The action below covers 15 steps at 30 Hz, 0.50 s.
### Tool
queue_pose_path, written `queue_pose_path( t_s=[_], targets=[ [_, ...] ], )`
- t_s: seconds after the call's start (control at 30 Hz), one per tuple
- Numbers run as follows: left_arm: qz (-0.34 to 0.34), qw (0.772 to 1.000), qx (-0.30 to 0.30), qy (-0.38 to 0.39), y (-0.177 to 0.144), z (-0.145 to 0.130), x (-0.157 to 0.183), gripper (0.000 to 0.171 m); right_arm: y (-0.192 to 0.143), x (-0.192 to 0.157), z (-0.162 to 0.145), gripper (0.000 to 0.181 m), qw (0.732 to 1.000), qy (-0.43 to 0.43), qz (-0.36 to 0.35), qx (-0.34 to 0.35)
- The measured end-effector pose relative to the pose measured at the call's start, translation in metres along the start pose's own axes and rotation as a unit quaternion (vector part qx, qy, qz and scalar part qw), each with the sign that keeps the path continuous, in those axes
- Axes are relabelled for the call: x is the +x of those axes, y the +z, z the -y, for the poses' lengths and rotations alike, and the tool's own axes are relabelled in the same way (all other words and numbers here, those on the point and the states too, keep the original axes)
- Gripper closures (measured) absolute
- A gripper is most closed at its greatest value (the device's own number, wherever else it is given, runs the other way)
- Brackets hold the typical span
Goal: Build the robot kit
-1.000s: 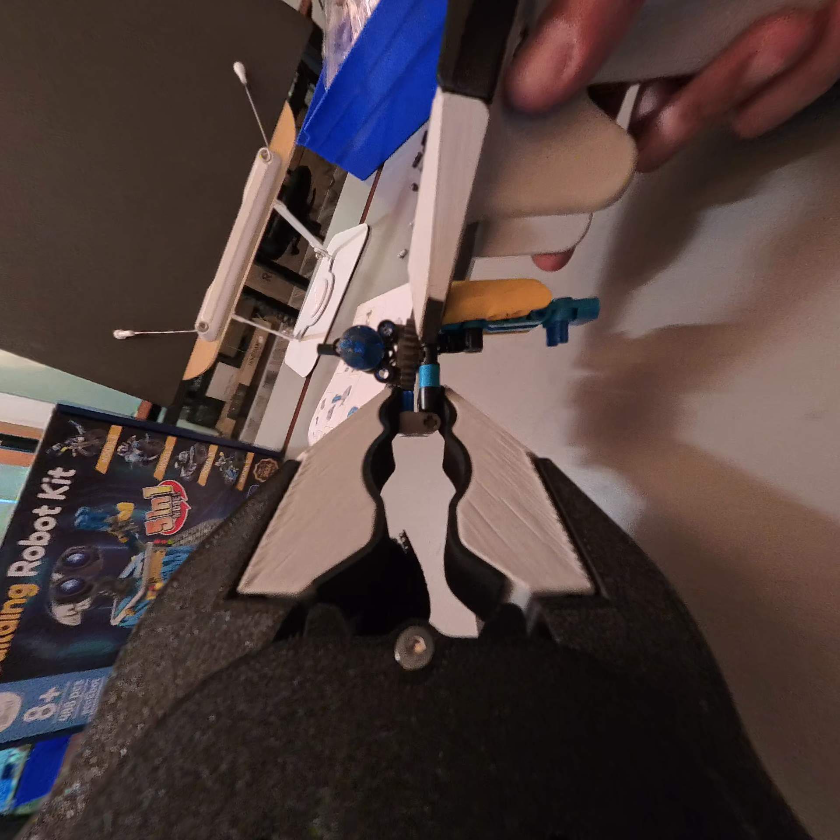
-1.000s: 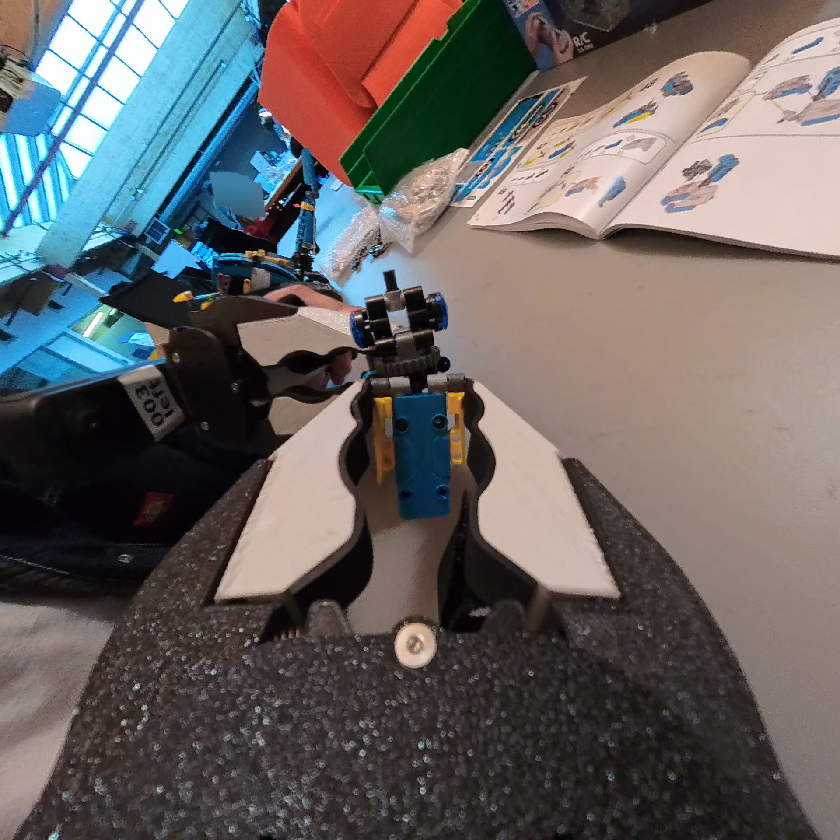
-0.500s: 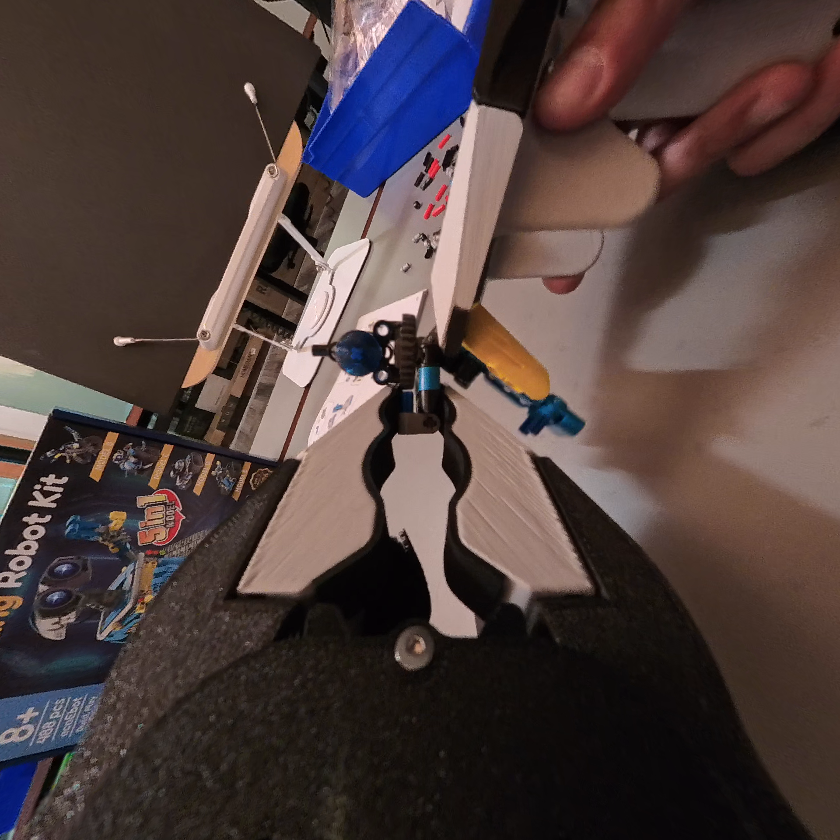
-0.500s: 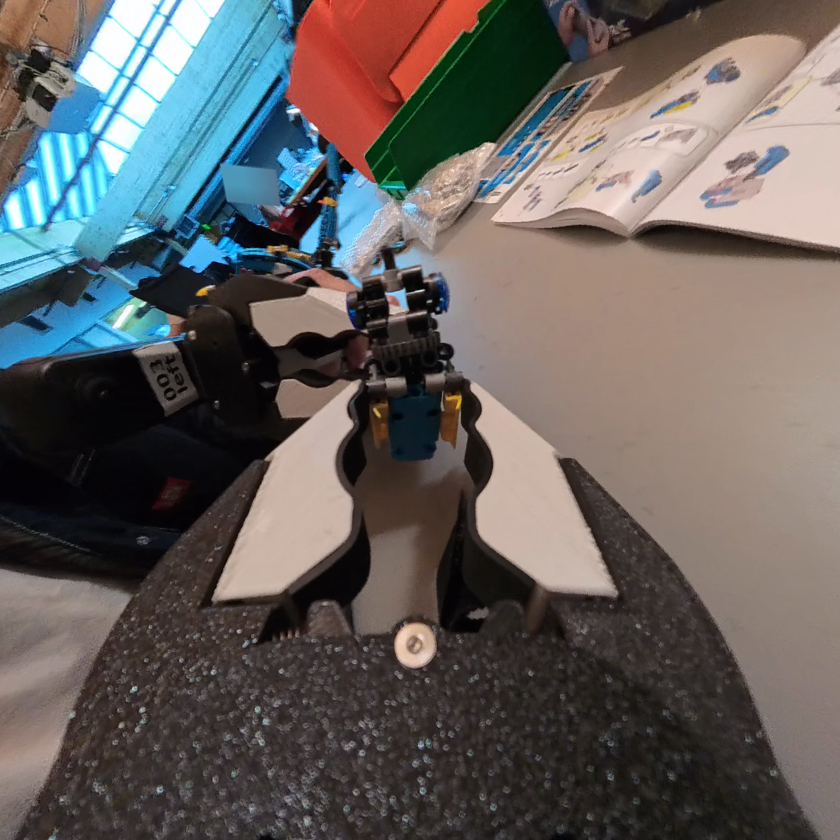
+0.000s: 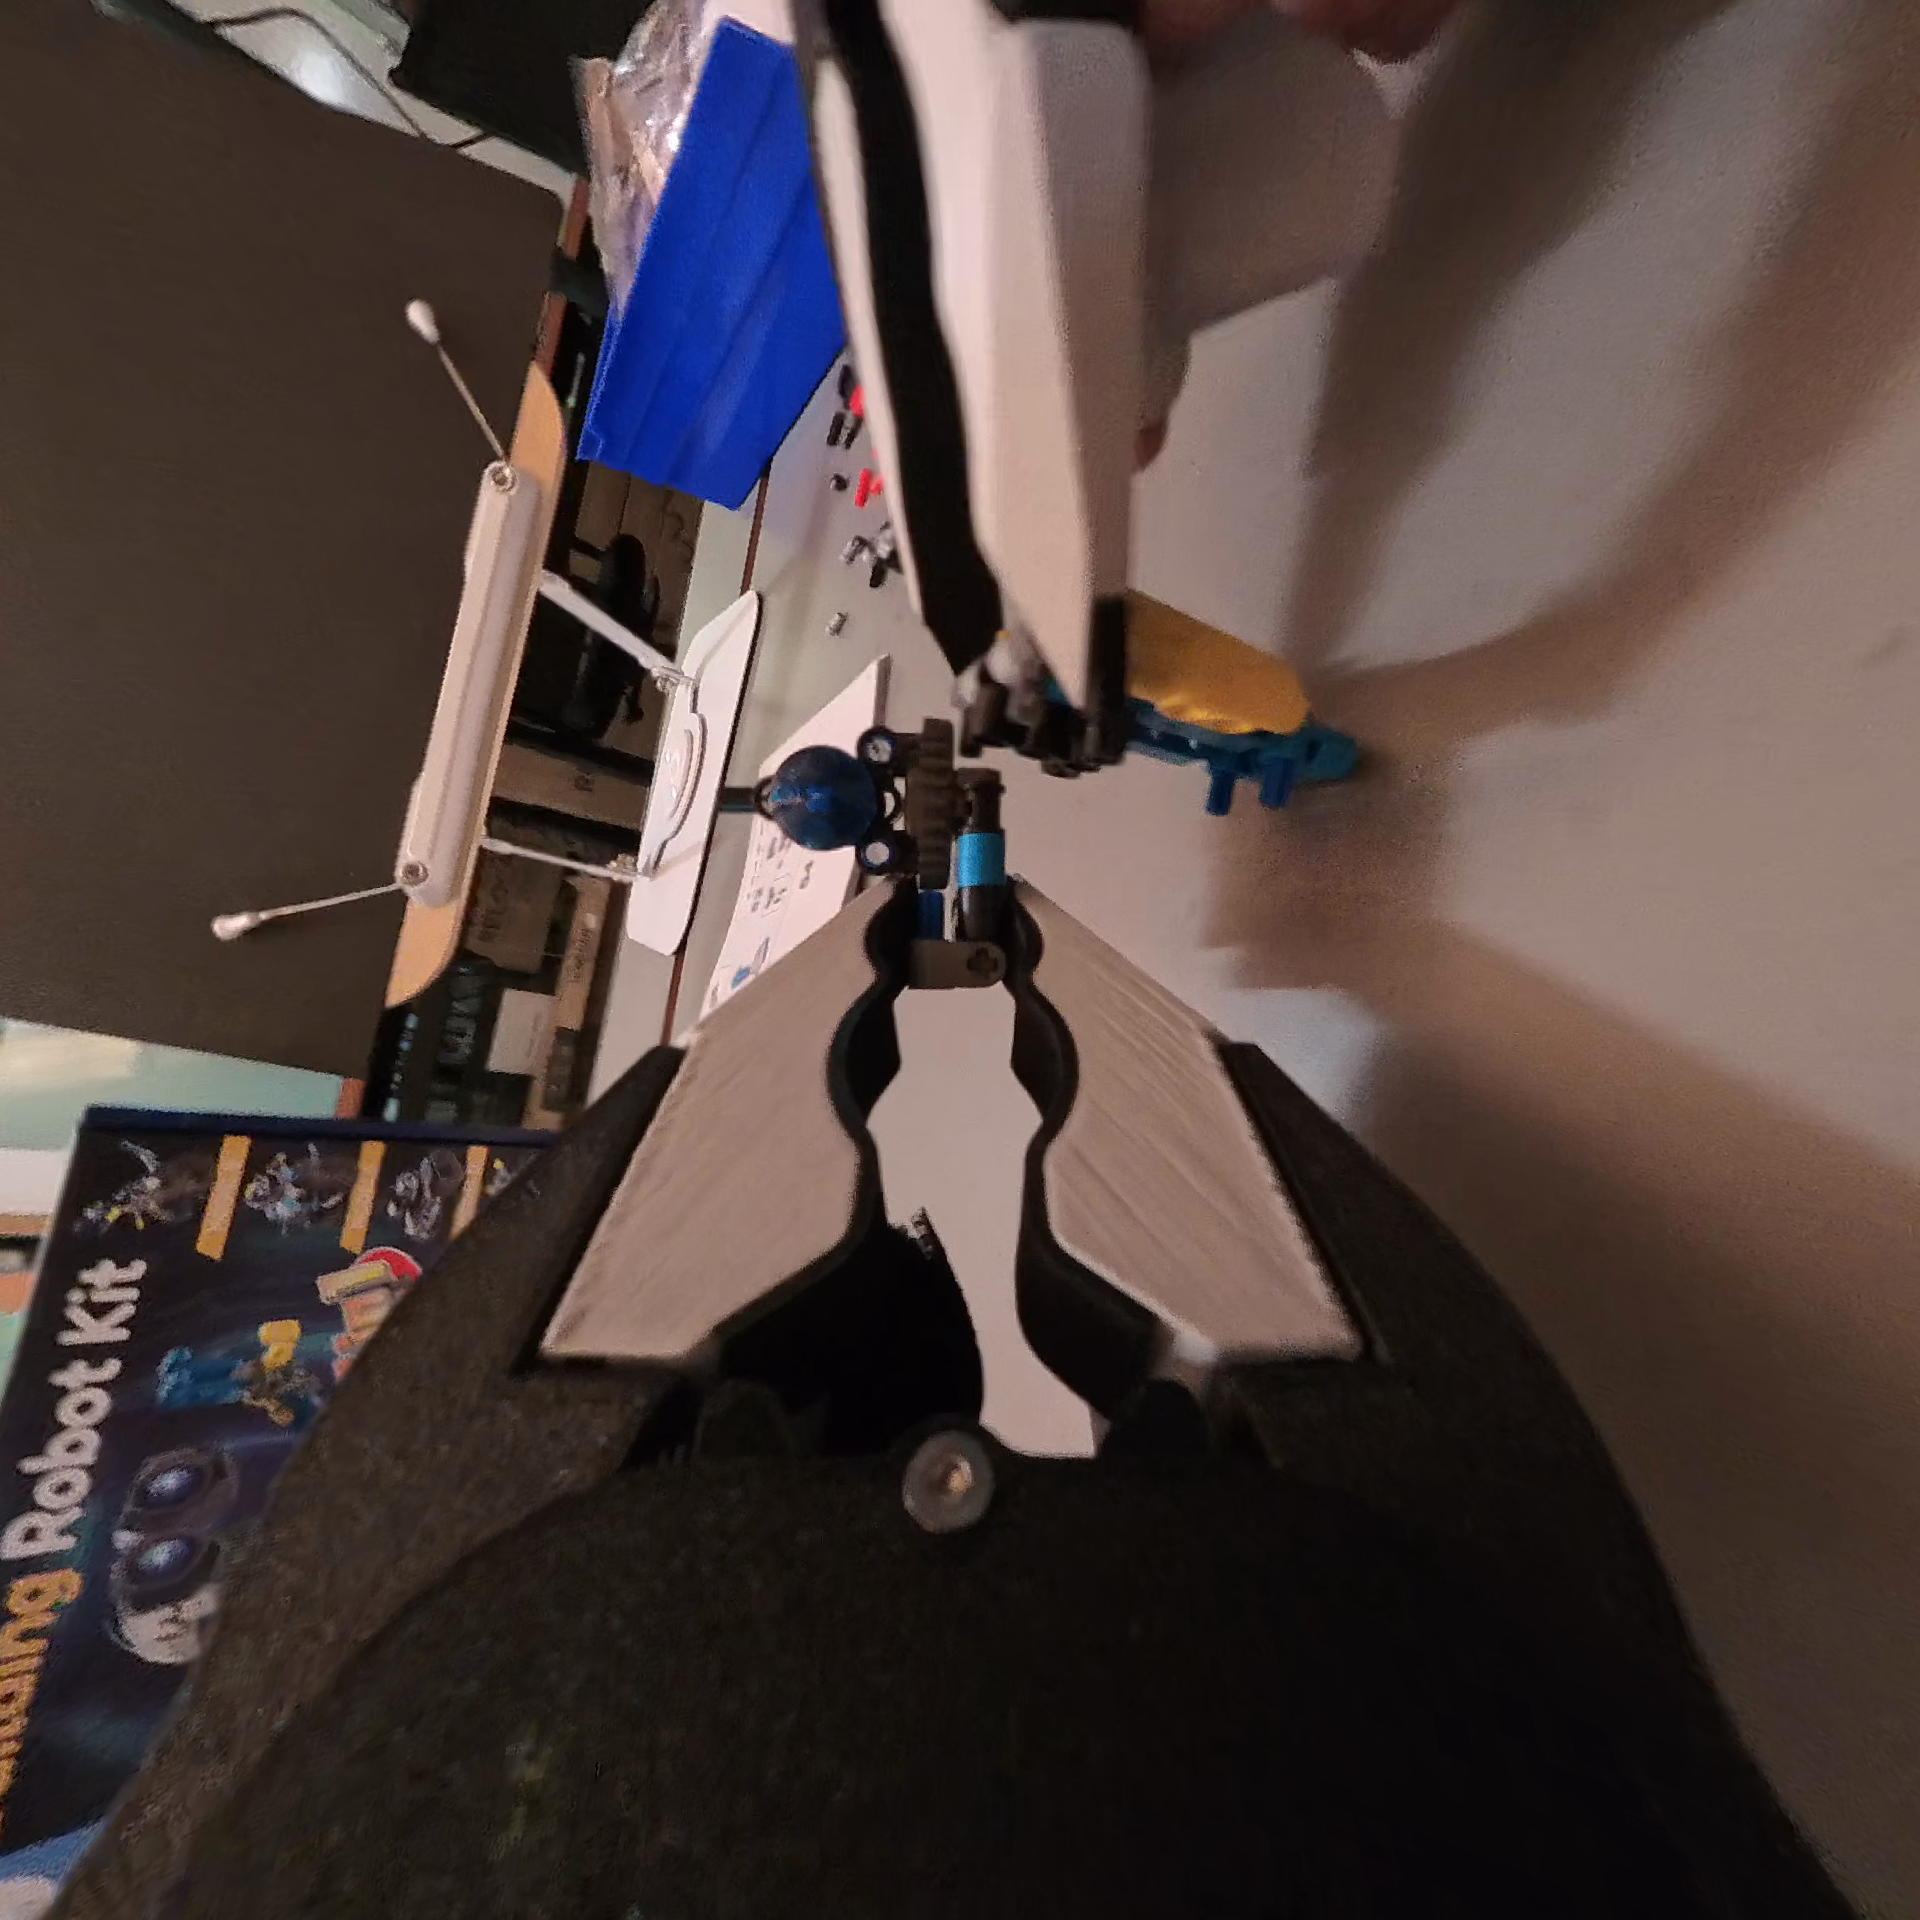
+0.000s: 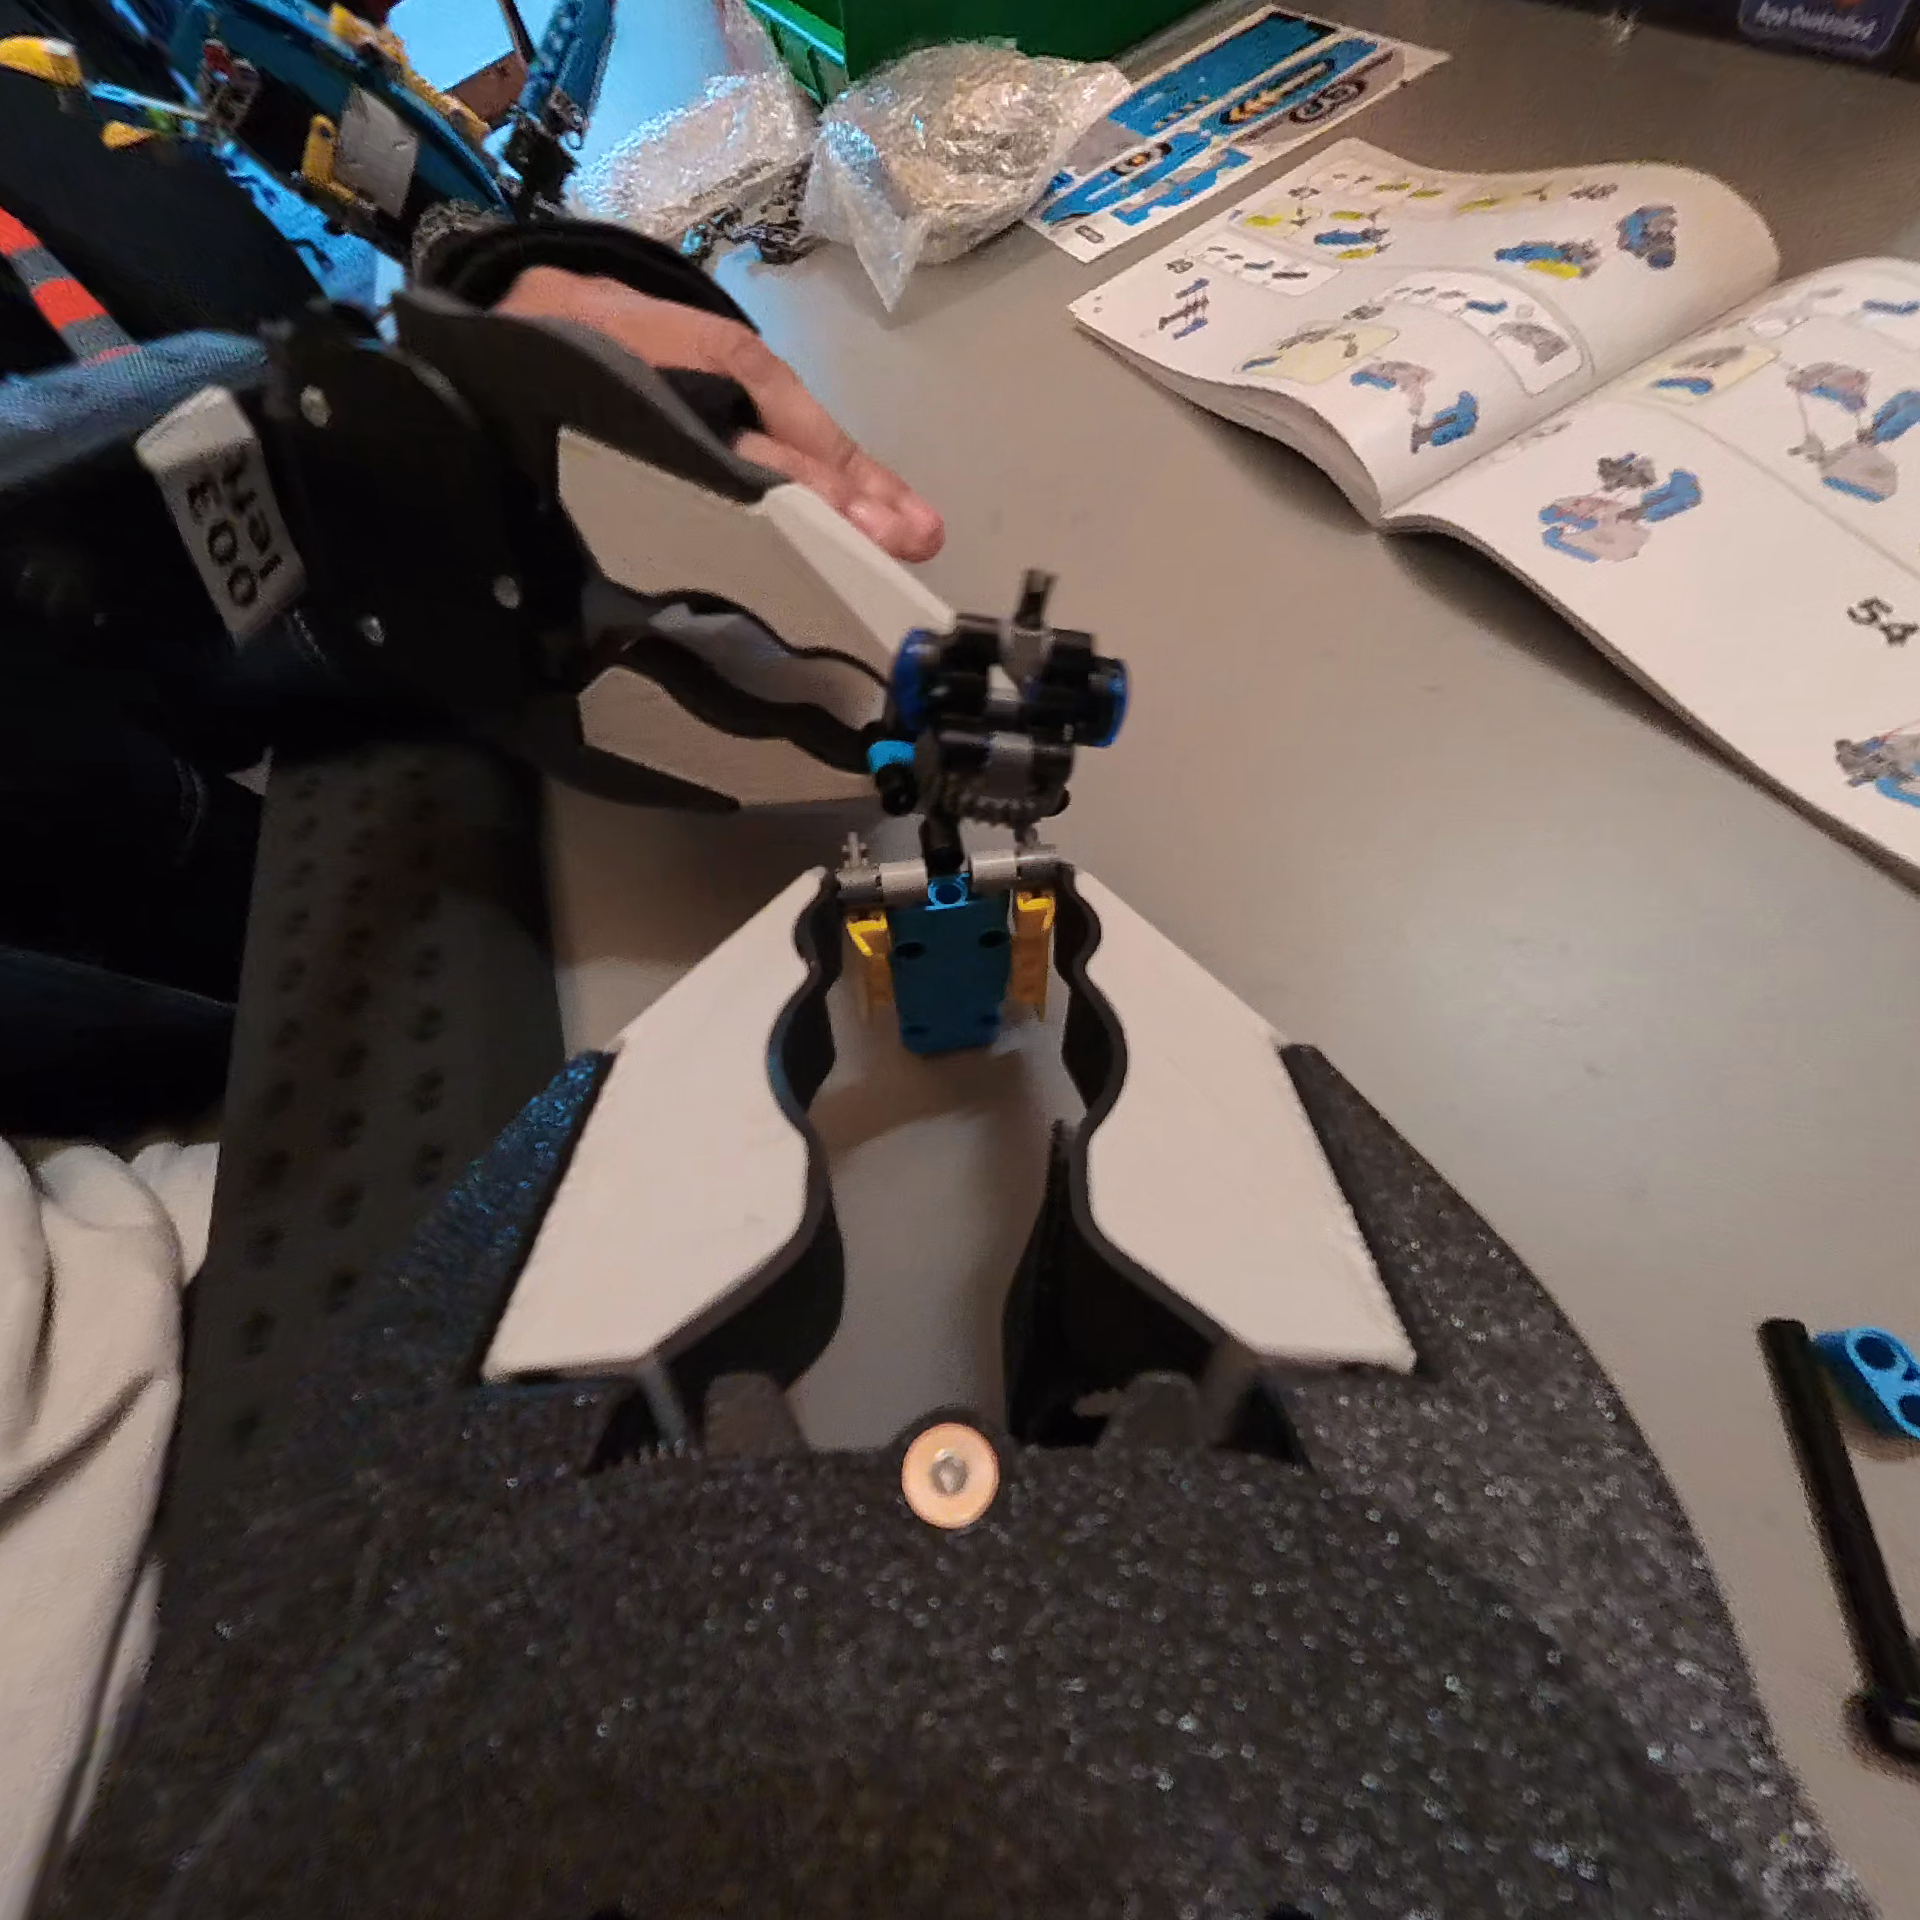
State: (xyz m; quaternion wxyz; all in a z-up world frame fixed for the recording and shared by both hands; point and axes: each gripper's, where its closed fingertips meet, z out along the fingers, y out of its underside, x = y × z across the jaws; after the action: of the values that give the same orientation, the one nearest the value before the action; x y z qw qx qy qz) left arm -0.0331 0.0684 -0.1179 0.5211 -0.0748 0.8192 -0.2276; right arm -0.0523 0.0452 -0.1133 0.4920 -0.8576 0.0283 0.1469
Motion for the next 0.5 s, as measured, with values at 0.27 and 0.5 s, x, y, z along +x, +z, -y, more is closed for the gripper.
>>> queue_pose_path(
  t_s=[0.27, 0.5],
  targets=[
    [0.027, 0.999, 0.002, 0.041, 0.0005, 0.0060, -0.0014, 0.157, -0.0010, 0.0020, -0.0013, 0.141, 1.000, 0.022, 0.004, -0.013],
    [0.024, 0.999, 0.001, 0.043, 0.0011, 0.0057, -0.0002, 0.158, -0.0014, 0.0011, -0.0018, 0.141, 0.999, 0.034, 0.017, -0.017]
  ],
)
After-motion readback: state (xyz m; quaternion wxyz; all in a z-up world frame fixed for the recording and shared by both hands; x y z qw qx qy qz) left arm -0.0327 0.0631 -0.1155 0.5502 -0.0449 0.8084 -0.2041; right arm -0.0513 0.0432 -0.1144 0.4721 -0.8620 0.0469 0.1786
